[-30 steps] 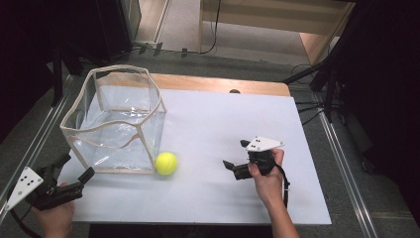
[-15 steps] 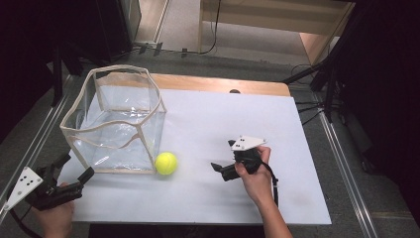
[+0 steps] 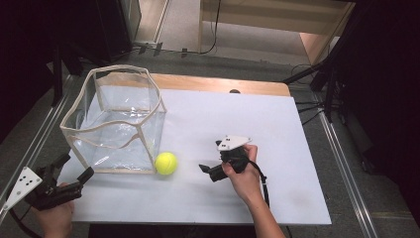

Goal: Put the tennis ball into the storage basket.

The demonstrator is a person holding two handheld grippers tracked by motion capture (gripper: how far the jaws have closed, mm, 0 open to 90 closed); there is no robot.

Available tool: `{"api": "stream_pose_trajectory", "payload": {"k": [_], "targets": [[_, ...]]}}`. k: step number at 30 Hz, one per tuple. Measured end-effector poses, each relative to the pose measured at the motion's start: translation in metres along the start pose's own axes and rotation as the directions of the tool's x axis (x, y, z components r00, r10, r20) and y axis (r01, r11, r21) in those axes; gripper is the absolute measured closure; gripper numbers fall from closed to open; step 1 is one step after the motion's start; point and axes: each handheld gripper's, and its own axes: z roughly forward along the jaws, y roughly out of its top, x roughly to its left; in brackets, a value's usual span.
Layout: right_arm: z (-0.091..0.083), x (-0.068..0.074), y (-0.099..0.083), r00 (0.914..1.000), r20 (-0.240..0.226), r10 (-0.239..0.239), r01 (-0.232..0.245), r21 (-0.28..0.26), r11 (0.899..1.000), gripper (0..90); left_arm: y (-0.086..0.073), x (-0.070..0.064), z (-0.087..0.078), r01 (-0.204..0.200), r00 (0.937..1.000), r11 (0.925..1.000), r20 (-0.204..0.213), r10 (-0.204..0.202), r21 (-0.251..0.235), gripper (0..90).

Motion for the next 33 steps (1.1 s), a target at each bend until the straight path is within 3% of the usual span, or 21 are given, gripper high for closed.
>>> {"api": "stream_pose_trajectory", "payload": {"k": [33], "targets": [[0.046, 0.026, 0.029, 0.9904, -0.123, -0.063, 0.070, 0.059, 0.996, 1.7, 0.000, 0.000, 0.000, 0.004, 1.0000, 1.0000, 0.002, -0.004, -0.002, 6.5]]}}
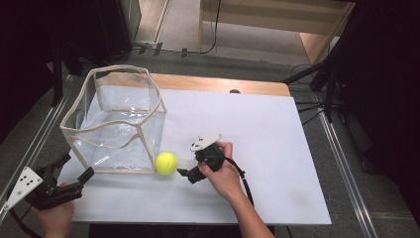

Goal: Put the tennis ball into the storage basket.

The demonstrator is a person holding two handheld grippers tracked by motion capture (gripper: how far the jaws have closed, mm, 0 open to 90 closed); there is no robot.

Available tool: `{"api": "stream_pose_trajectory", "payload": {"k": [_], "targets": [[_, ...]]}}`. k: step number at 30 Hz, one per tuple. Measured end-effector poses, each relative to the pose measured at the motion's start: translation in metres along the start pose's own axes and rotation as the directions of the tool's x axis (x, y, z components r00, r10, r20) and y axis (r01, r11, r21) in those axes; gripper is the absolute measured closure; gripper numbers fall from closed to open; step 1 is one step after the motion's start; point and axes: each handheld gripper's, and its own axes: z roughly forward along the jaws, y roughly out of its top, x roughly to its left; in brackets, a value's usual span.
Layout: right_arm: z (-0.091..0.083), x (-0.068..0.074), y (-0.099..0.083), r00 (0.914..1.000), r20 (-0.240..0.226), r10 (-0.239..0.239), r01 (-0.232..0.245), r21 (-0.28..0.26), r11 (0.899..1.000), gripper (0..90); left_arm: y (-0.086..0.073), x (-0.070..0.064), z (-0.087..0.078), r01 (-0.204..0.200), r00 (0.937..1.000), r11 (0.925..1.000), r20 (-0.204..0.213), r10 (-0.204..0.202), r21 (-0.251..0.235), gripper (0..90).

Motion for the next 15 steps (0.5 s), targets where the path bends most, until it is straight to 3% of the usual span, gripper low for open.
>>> {"api": "stream_pose_trajectory", "payload": {"k": [15], "targets": [[0.017, 0.005, 0.011, 0.9990, -0.037, -0.026, 0.027, 0.035, 0.999, 1.8, 0.000, 0.000, 0.000, 0.000, 1.0000, 1.0000, 0.000, 0.000, 0.001, 6.5]]}}
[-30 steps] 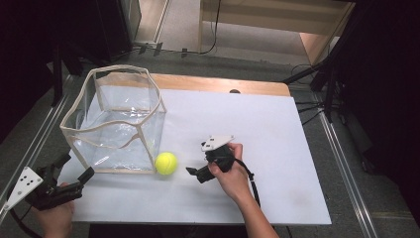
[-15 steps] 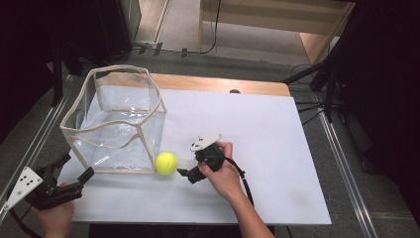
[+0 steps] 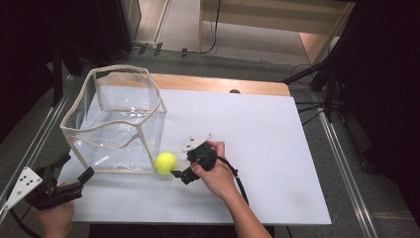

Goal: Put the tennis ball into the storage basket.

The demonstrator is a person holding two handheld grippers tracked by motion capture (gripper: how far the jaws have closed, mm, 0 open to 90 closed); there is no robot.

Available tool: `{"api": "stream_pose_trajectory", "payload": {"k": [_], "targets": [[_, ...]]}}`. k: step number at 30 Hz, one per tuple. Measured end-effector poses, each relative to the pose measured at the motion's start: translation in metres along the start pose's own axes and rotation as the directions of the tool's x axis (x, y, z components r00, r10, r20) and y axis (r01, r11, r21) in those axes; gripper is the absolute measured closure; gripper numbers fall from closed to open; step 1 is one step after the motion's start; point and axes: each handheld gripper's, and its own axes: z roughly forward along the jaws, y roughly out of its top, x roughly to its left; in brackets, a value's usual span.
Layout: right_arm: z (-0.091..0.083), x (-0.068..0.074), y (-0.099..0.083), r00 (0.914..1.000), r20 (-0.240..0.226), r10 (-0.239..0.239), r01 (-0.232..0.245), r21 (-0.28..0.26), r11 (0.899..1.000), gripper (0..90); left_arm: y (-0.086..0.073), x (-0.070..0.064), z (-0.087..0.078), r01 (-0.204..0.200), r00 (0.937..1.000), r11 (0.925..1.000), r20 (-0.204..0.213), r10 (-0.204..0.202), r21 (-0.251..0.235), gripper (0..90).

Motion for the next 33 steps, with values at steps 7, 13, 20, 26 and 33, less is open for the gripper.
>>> {"api": "stream_pose_trajectory", "payload": {"k": [7, 13, 20, 26, 33], "targets": [[0.009, 0.002, 0.007, 0.9998, -0.017, 0.004, -0.003, 0.045, 0.999, 1.8, 0.000, 0.001, 0.000, -0.002, 1.0000, 1.0000, 0.003, 0.002, 0.001, 6.5], [0.019, 0.003, 0.013, 0.9993, -0.036, -0.001, 0.005, 0.095, 0.995, 1.9, 0.000, 0.001, 0.000, 0.000, 1.0000, 1.0000, 0.003, 0.000, -0.001, 6.5], [0.030, 0.005, 0.018, 0.9986, -0.052, -0.010, 0.017, 0.140, 0.990, 3.8, 0.000, 0.001, 0.000, 0.004, 1.0000, 1.0000, 0.003, -0.004, -0.006, 6.5], [0.035, 0.006, 0.023, 0.9986, -0.052, -0.009, 0.017, 0.164, 0.986, 4.7, 0.000, 0.001, 0.000, 0.006, 1.0000, 0.9999, 0.004, -0.006, -0.009, 6.5], [0.043, 0.009, 0.027, 0.9975, -0.067, -0.024, 0.035, 0.176, 0.984, 5.0, 0.000, 0.001, 0.000, 0.005, 1.0000, 0.9999, 0.005, -0.005, -0.009, 6.5]]}}
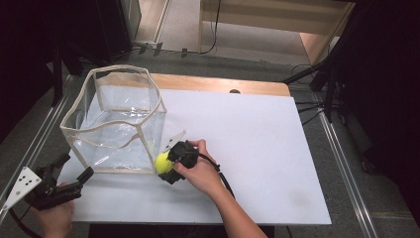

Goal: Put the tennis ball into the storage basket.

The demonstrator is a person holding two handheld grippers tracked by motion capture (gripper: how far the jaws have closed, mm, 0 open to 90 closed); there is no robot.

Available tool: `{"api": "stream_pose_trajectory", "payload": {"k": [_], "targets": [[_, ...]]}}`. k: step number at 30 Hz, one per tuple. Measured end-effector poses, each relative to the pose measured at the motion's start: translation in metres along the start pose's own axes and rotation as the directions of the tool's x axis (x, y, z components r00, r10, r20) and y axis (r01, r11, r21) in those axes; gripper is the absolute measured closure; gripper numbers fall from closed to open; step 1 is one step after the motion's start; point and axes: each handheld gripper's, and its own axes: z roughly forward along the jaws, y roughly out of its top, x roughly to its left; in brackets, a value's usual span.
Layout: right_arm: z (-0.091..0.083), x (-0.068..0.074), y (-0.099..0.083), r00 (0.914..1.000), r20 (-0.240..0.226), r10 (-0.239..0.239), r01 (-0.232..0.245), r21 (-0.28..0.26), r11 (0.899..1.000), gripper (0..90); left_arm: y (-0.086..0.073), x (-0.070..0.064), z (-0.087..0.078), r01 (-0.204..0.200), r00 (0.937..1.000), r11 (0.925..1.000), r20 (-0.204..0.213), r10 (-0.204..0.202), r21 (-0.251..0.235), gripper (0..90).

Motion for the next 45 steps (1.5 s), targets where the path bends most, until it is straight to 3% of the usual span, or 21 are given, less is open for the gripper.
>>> {"api": "stream_pose_trajectory", "payload": {"k": [10, 12, 24, 28, 45], "targets": [[0.007, 0.000, 0.003, 1.0000, -0.003, 0.003, -0.003, 0.013, 1.000, 5.1, 0.000, 0.000, 0.000, 0.004, 1.0000, 1.0000, -0.001, -0.004, -0.001, 6.5], [0.008, 0.001, 0.004, 1.0000, 0.007, 0.001, -0.001, 0.001, 1.000, 11.4, 0.000, 0.000, 0.000, 0.006, 1.0000, 1.0000, -0.001, -0.006, -0.003, 6.5], [0.013, 0.000, 0.005, 0.9999, 0.003, 0.013, -0.013, 0.002, 1.000, 13.4, 0.000, 0.000, 0.000, 0.005, 1.0000, 1.0000, 0.000, -0.005, -0.001, 6.5], [0.015, 0.000, 0.005, 0.9997, 0.015, 0.018, -0.018, -0.007, 1.000, 22.3, 0.000, 0.000, 0.000, 0.008, 1.0000, 1.0000, -0.001, -0.008, -0.001, 6.5], [0.003, -0.003, 0.007, 0.9999, 0.008, 0.014, -0.014, -0.021, 1.000, 23.3, 0.000, 0.000, 0.000, 0.011, 0.9999, 0.9999, -0.002, -0.011, -0.002, 6.5]]}}
